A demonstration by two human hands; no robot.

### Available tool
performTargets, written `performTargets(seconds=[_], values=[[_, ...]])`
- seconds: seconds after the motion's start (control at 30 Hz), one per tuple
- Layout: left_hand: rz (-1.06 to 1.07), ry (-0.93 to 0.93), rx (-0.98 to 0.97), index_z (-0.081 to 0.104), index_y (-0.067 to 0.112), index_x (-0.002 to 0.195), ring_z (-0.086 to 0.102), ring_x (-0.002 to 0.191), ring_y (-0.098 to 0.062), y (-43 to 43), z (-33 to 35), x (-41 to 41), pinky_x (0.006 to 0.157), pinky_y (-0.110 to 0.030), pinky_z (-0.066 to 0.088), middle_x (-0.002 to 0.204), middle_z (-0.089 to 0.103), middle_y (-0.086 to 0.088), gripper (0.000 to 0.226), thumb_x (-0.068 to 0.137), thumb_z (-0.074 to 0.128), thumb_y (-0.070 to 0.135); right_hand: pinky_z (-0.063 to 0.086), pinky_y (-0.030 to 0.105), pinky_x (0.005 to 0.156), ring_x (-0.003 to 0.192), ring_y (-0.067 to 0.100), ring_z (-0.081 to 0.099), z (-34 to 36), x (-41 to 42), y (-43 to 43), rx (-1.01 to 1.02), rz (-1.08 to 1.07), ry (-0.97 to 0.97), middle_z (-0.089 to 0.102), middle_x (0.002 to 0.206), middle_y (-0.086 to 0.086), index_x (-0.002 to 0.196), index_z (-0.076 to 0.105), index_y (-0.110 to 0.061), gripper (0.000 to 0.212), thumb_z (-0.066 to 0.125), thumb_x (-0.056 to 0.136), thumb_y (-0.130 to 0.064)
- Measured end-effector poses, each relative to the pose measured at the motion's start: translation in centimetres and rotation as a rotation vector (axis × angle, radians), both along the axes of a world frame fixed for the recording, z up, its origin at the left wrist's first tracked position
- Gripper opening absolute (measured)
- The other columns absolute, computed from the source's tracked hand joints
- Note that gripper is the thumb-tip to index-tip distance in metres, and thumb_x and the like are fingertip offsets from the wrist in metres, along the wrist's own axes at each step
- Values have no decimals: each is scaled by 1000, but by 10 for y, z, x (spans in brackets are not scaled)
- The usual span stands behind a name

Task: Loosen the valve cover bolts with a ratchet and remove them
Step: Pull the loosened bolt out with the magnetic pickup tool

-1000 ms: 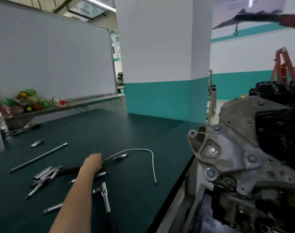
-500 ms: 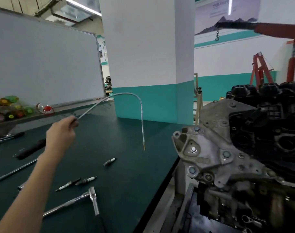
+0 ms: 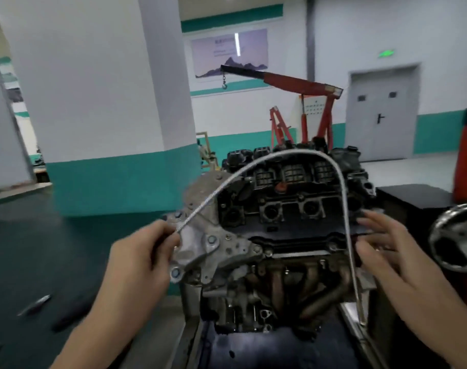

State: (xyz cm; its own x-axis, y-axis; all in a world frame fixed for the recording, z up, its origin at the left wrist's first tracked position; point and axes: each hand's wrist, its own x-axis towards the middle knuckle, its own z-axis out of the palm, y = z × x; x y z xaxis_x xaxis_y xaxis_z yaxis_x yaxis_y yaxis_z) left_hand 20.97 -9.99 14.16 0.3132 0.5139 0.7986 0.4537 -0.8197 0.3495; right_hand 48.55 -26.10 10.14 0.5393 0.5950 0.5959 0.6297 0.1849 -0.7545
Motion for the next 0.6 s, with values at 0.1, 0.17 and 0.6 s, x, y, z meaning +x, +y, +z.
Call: performTargets(seconds=[0.1, 0.17, 0.6], values=[[-107, 12, -67, 61, 17, 72, 46, 49, -4, -26, -30, 53, 51, -20, 35, 51, 47, 12, 21, 88, 67, 5, 43, 16, 79, 97, -6, 58, 11, 29, 3, -32, -86, -26, 60, 107, -18, 125, 39, -37, 31, 49, 95, -36], [-179, -16, -104, 63, 18, 72, 50, 54, -1, -36, -44, 75, 55, -16, 37, 52, 50, 15, 16, 88, 61, 16, 49, 26, 73, 83, 8, 66, 8, 52, 7, -101, -163, -27, 67, 89, -6, 111, 41, -31, 18, 46, 99, -18], [-1072, 24, -1006, 60, 19, 72, 38, 40, -17, -85, -57, 174, 45, -27, 32, 49, 48, -2, 26, 93, 56, 34, 57, 53, 80, 77, 27, 71, 35, 93, 81, 245, 21, -8, 70, 75, 2, 92, 55, -7, 9, 48, 97, -1]])
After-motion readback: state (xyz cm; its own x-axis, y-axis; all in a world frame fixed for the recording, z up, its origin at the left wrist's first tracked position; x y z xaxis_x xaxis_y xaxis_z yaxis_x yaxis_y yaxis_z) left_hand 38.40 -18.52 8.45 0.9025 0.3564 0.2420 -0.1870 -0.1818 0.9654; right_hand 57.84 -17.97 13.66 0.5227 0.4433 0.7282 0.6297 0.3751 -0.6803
